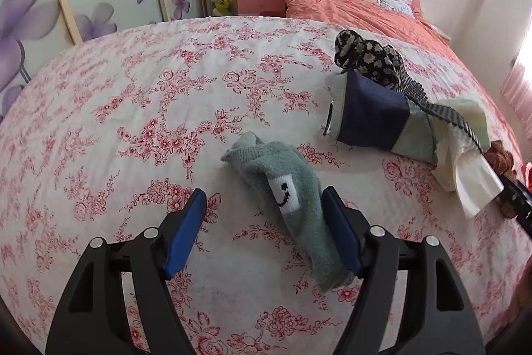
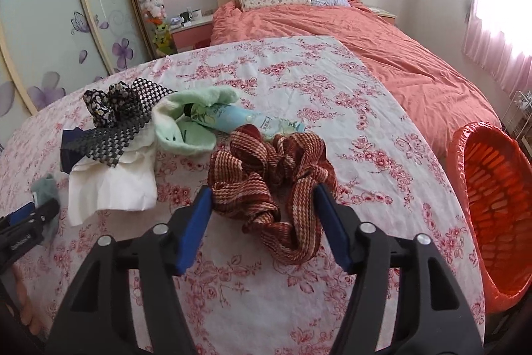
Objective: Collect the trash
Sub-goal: 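Regrip the green sock with the left tool and lift the scrunchie with the right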
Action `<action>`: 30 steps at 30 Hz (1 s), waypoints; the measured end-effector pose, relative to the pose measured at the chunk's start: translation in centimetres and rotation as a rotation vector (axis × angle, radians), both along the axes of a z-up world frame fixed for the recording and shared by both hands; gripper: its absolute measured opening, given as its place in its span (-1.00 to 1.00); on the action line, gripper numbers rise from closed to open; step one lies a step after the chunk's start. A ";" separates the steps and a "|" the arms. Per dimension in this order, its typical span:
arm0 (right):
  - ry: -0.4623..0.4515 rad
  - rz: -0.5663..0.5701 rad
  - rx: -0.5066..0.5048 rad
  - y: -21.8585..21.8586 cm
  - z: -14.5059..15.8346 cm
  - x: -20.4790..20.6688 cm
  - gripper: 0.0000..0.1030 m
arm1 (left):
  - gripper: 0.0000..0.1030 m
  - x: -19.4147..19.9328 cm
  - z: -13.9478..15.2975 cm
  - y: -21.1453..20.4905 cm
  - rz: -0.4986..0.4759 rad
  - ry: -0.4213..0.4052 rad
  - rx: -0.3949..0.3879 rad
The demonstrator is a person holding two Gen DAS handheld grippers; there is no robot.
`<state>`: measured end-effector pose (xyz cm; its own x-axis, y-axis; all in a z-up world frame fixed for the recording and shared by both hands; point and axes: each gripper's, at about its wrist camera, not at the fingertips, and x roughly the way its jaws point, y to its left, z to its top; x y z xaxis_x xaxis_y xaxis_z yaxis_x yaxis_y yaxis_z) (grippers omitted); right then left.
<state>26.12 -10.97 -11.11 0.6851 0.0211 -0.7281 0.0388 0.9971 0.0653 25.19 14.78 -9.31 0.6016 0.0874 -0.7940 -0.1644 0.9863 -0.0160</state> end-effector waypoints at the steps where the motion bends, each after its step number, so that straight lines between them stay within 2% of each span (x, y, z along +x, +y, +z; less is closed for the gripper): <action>1: 0.003 -0.001 -0.005 0.0 0.0 0.0 -0.13 | 0.38 0.1 0.0 -0.1 -0.008 0.000 0.002; 2: 0.007 -0.003 -0.016 -0.1 -0.1 0.0 -0.31 | 0.35 0.2 0.0 -0.3 -0.021 -0.001 0.004; 4: 0.005 -0.003 -0.026 -0.4 -0.1 -0.3 -0.47 | 0.18 0.2 0.0 -0.7 -0.042 -0.009 0.010; 6: 0.001 0.002 -0.026 -1.0 -0.1 -1.0 -0.52 | 0.01 0.0 0.0 -1.5 -0.085 -0.017 0.005; 11: -0.002 -0.002 -0.029 -2.3 -0.1 -2.4 -0.52 | 0.00 -0.2 -0.1 -2.7 -0.127 -0.023 0.026; 18: 0.042 -0.001 -0.020 -2.3 -0.8 -2.0 -0.44 | 0.01 -0.1 -0.1 -2.6 -0.117 -0.021 0.033; 30: 0.050 -0.002 -0.053 -1.8 -0.9 -1.8 -0.41 | 0.01 -0.1 -0.1 -2.5 -0.102 -0.021 0.023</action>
<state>24.29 -12.77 -12.01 0.6476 -0.0198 -0.7617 0.0429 0.9990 0.0105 25.13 12.30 -9.40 0.6248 0.0432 -0.7796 -0.0630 0.9980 0.0047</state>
